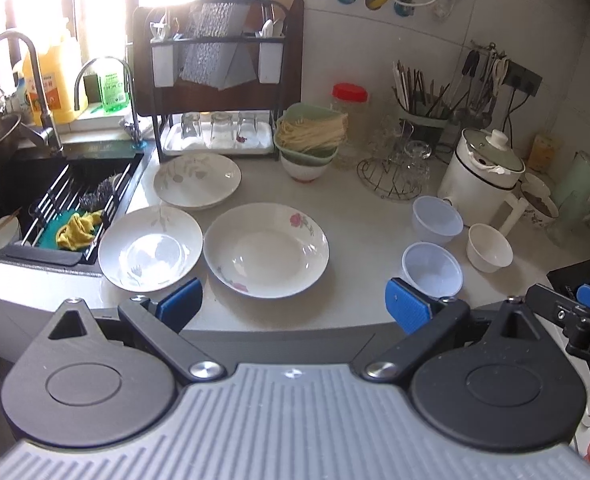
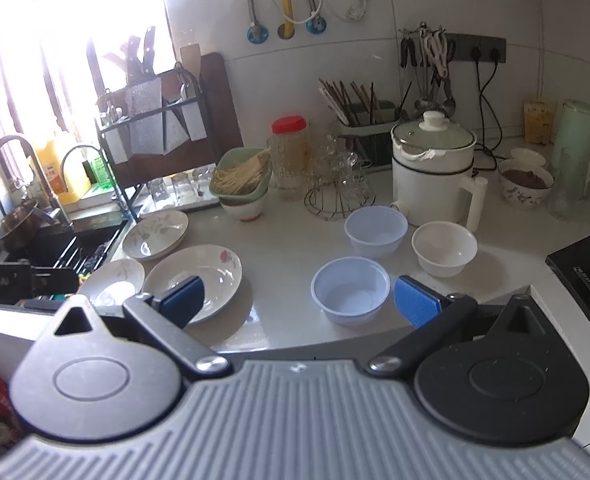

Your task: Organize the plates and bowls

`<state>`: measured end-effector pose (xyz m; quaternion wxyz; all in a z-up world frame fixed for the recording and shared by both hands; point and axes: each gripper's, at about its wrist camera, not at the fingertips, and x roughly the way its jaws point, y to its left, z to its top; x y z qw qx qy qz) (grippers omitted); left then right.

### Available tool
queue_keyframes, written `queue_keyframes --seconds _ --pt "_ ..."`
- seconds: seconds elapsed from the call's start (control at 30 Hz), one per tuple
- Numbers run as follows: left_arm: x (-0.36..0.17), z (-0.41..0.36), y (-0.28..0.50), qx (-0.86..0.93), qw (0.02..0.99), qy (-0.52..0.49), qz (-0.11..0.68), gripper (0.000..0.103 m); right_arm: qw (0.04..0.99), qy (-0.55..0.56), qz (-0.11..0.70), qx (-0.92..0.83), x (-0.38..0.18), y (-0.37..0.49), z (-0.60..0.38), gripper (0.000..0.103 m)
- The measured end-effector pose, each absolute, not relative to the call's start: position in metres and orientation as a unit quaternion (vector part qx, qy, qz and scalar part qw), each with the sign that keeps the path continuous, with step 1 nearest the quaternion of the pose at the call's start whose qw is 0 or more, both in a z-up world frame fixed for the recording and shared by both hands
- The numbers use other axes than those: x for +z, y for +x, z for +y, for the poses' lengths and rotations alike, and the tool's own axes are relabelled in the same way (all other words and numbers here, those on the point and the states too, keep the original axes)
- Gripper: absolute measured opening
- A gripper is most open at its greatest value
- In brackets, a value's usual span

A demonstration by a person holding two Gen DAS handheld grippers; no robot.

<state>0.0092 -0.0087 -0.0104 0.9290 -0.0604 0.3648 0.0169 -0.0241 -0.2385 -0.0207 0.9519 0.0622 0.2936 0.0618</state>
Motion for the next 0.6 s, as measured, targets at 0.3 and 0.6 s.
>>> queue_keyframes --seconds 0.3,0.6 --pt "-0.019 -0.024 0.014 0.029 0.921 -0.078 0.381 0.1 0.948 0.04 0.299 0.1 -0.026 -0.021 -0.248 0.103" --pt "-0.026 -0.046 0.002 0.044 0.919 -0.105 0.378 0.1 0.941 0.051 0.308 0.131 -0.034 -0.017 -0.275 0.103"
